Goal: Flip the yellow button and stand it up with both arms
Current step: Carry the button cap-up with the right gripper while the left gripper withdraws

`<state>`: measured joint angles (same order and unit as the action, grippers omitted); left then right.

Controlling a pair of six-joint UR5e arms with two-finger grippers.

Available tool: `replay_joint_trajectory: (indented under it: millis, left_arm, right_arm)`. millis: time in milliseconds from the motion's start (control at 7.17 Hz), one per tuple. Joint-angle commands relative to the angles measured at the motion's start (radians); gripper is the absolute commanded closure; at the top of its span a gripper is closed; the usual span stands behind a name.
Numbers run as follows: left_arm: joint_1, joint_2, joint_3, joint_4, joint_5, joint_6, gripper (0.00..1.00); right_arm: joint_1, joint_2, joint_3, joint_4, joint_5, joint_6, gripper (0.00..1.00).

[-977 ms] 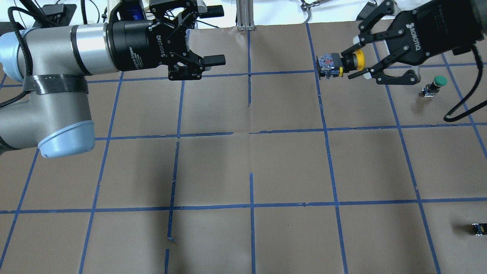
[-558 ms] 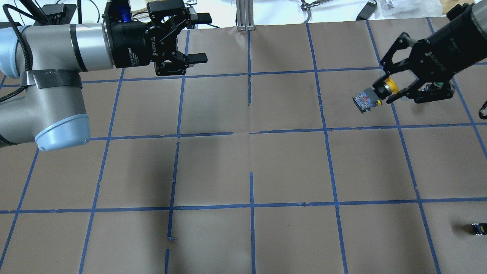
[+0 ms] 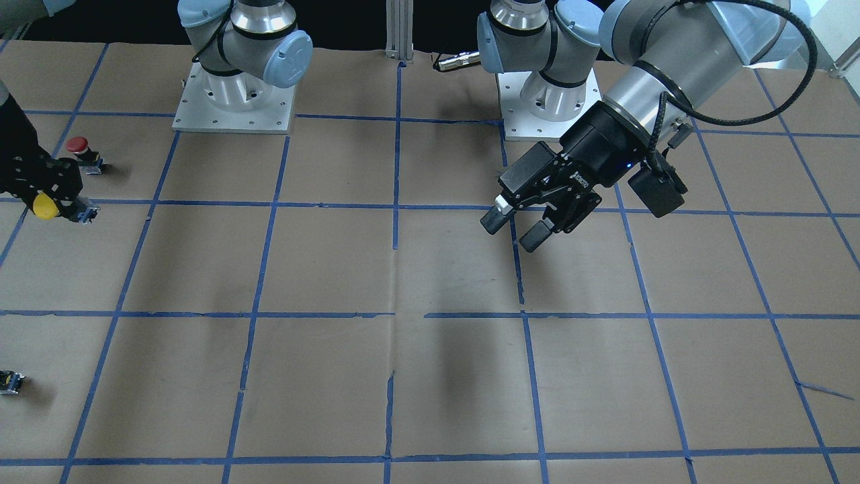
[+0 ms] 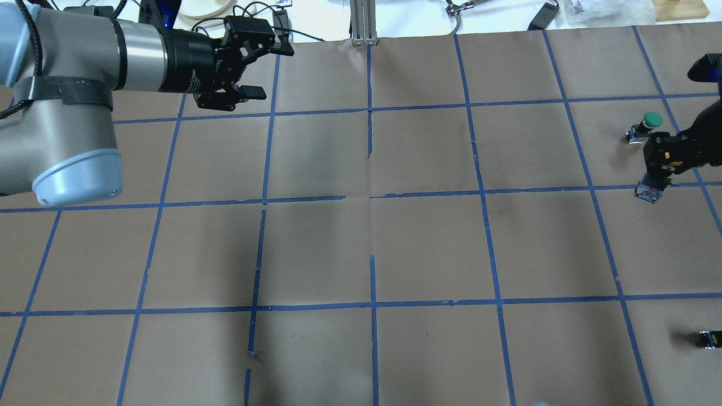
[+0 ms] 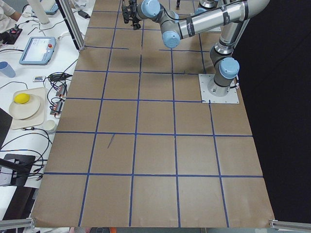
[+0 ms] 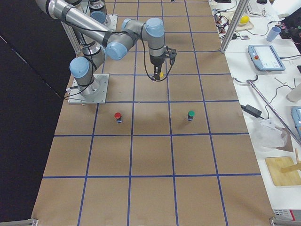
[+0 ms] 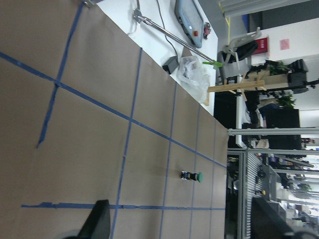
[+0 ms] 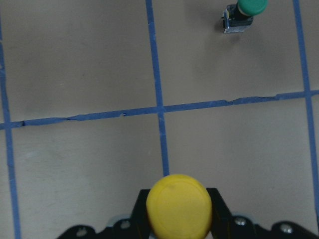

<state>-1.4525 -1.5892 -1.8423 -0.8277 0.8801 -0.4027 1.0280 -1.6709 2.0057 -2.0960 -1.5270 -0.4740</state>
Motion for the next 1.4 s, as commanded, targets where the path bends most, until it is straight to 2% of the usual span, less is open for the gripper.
replay_joint_trajectory:
  millis: [0,140,279,419,558,698,977,1116,1256]
  left_arm:
    - [-0.009,0.008,0.154,-0.317,0.269,0.178,0.01]
    - [-0.028,0.009,0.216,-0.446,0.401,0.226,0.01]
    - [-0.046,0.006,0.263,-0.555,0.472,0.235,0.01]
    - [-0.046,-0.001,0.317,-0.696,0.491,0.248,0.01]
    - [-0.049,-0.002,0.384,-0.857,0.572,0.278,0.01]
    - [-0.049,0.0,0.44,-0.934,0.615,0.323,0.01]
    - [-0.049,-0.035,0.459,-0.93,0.649,0.332,0.01]
    - [-0.055,-0.031,0.45,-0.929,0.713,0.384,0.0]
    - [-0.058,-0.025,0.449,-0.929,0.709,0.39,0.0]
  right_arm:
    - [-0.063,0.013,0.089,-0.21,0.005,-0.124,0.94]
    - [-0.092,0.052,0.131,-0.316,0.013,-0.17,0.94]
    - [-0.12,0.084,0.159,-0.388,0.036,-0.255,0.94]
    - [-0.149,0.109,0.16,-0.406,0.085,-0.328,0.94]
    - [-0.178,0.152,0.162,-0.459,0.093,-0.342,0.94]
    - [-0.193,0.204,0.162,-0.533,0.099,-0.378,0.94]
    - [-0.248,0.255,0.186,-0.575,0.169,-0.439,0.93]
    - [-0.253,0.258,0.237,-0.646,0.188,-0.44,0.93]
    - [-0.253,0.261,0.283,-0.767,0.188,-0.439,0.93]
